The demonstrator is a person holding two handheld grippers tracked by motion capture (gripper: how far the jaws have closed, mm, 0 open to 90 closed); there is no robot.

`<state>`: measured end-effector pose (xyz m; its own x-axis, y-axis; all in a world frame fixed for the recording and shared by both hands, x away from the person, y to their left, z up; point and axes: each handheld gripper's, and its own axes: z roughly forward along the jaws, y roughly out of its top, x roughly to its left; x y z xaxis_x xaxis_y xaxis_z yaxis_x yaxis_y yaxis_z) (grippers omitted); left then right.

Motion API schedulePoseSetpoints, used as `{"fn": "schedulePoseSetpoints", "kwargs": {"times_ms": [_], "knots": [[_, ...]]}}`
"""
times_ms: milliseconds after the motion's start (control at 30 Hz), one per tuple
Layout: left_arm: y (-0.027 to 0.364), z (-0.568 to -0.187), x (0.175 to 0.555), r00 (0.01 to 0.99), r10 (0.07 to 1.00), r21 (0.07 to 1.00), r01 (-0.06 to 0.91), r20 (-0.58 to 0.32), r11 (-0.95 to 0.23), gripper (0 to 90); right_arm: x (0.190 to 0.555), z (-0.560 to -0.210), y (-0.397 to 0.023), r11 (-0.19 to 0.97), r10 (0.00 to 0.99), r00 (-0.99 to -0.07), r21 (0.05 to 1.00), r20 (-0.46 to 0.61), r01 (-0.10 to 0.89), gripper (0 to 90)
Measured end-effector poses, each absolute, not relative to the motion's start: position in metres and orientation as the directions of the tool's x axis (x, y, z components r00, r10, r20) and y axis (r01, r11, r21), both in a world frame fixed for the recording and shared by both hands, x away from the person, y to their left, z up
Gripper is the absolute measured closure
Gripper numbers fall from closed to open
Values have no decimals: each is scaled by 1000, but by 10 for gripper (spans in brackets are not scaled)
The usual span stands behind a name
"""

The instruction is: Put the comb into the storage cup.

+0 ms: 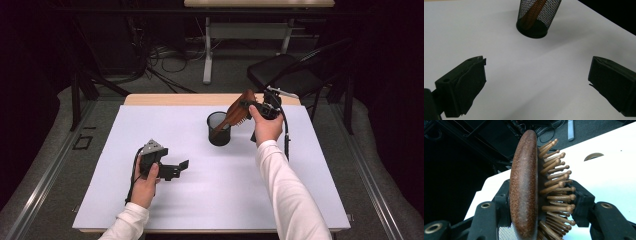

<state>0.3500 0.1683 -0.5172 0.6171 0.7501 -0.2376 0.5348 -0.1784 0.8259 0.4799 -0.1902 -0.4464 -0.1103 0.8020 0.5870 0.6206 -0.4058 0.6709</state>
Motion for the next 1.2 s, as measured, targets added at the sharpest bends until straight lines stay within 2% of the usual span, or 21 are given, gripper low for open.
{"fn": "schedulePoseSetpoints", "kwargs": {"times_ms": [333,667,1200], "knots": [[168,-518,350,616,750,826,536,-241,-175,13,480,-446,-190,-407,798,-114,669,592,622,420],[169,-518,351,615,750,825,538,-242,-174,13,480,-447,-188,-408,796,-128,681,591,609,355],[169,-519,353,611,753,823,541,-245,-171,13,480,-444,-191,-382,818,-146,714,557,587,198]]}}
